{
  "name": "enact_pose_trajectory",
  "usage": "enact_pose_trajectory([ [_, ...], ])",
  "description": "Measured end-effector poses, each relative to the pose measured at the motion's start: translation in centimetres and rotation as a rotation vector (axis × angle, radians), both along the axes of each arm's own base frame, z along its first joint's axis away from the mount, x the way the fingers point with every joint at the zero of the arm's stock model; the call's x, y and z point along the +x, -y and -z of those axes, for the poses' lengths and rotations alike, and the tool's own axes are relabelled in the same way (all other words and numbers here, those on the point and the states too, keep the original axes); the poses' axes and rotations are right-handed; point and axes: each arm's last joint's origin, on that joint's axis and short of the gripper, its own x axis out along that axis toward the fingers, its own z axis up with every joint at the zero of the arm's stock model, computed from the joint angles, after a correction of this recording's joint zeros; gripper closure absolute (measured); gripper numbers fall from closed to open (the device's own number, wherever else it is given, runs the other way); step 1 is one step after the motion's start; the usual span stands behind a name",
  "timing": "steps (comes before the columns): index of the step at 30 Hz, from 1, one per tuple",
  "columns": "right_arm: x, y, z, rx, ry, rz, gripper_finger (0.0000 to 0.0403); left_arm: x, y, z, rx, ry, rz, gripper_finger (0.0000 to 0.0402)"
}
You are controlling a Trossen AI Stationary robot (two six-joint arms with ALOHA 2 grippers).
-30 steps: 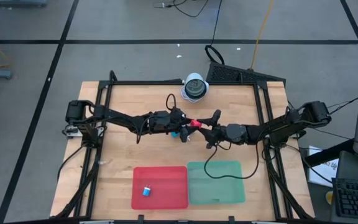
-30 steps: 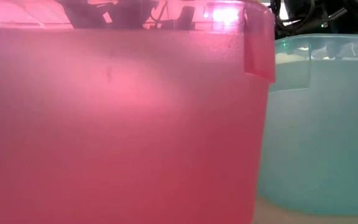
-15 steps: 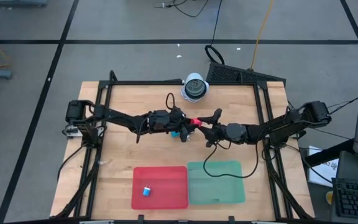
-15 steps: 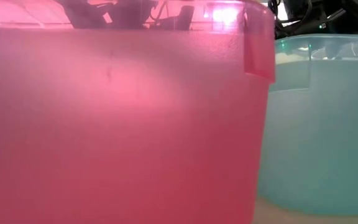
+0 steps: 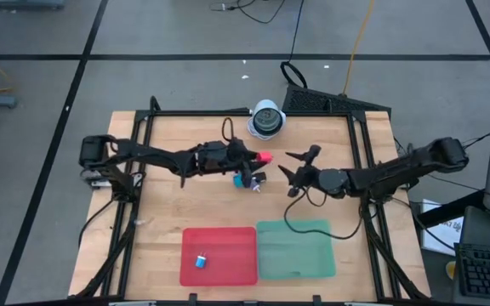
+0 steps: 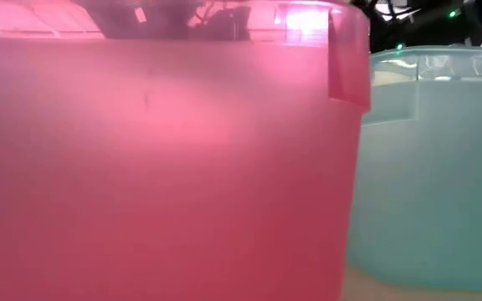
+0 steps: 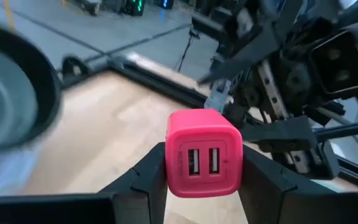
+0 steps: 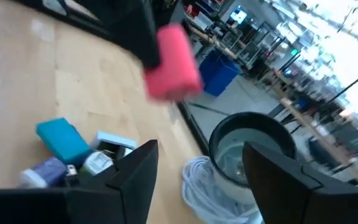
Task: Pick & Place Office items
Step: Put the pink charger adapter into the red bin
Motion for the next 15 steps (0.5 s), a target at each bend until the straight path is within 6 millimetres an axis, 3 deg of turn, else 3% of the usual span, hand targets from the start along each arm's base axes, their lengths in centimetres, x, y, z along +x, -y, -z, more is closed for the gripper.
enact_pose_trajectory([
  [9, -3.3, 1.2, -1.4, 0.270, 0.045, -0.207, 0.0209, -3.4, 0.4, -4.5, 0.141, 0.045, 0.016, 0.0249],
  [15, -6.6, 2.5, -0.2, 0.321, 0.173, -0.206, 0.0229, -7.1, 0.8, -4.2, 0.162, 0.110, 0.019, 0.0251],
])
